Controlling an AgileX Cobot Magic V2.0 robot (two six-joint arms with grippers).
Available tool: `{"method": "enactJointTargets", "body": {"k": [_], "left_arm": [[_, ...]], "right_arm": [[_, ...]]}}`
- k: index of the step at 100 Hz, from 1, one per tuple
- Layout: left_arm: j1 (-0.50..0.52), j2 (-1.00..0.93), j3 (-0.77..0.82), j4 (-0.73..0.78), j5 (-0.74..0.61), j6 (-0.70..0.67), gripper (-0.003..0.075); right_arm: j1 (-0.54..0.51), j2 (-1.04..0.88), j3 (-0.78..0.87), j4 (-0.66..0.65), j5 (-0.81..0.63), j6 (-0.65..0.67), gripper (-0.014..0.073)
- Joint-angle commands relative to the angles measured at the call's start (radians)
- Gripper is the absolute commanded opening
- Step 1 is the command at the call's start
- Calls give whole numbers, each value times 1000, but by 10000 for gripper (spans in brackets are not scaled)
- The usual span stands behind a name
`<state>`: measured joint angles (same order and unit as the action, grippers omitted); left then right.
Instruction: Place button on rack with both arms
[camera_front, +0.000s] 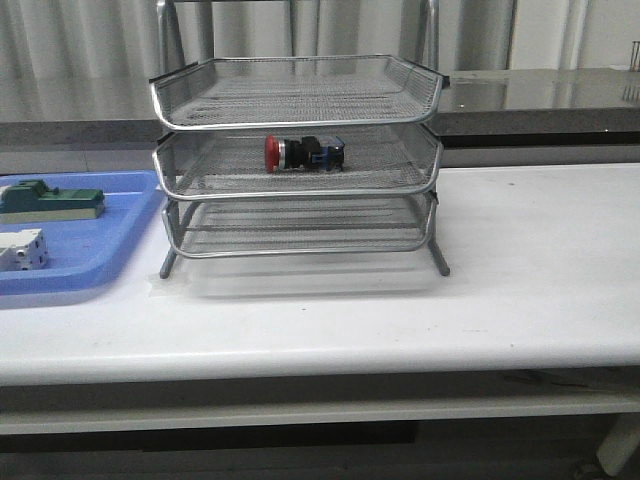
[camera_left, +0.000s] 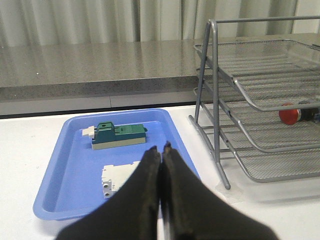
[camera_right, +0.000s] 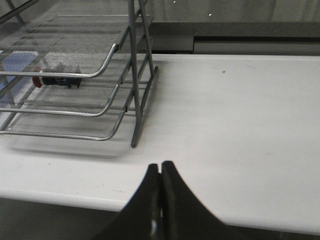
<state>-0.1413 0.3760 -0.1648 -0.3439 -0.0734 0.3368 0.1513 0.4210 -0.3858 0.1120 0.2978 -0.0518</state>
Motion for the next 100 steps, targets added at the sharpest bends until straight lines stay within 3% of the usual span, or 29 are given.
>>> {"method": "enactJointTargets", "body": {"k": [1, 55, 100], "left_arm": [[0, 4, -30, -6, -76, -9, -21], [0, 4, -30, -6, -76, -9, -21], [0, 4, -30, -6, -76, -9, -21]], "right_arm": [[-5, -64, 32, -47, -139, 34, -57], [-5, -423, 394, -81, -349, 37, -57], [-72, -452, 394, -83, -320, 37, -57]]}}
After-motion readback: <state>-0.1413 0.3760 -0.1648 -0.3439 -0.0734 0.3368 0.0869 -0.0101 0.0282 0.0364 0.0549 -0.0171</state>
